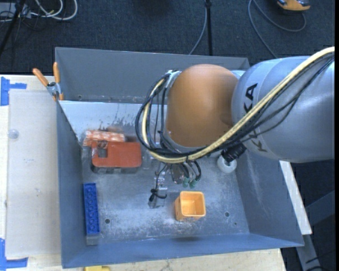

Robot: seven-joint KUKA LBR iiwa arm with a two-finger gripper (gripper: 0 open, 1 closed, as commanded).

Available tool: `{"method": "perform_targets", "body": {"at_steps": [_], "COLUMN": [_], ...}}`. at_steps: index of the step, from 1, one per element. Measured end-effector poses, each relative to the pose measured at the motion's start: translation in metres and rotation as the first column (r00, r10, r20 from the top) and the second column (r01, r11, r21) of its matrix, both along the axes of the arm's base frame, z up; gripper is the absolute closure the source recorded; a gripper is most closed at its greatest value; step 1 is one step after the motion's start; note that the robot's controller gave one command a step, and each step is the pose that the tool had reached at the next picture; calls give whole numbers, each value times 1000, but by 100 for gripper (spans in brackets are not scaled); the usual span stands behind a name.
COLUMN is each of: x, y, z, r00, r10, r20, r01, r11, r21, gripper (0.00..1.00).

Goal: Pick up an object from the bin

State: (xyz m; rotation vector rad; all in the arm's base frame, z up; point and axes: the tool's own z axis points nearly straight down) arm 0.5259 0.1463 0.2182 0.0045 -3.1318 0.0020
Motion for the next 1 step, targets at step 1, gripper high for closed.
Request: {"method": "perform_targets", "body": {"at_steps": [1], "x": [2], "y": [-1], "z": [4], "r00": [1000], "r10": [-4], "r20": [8], "r01": [4], "r11": [1000], "r21": [1], "gripper": [0]}}
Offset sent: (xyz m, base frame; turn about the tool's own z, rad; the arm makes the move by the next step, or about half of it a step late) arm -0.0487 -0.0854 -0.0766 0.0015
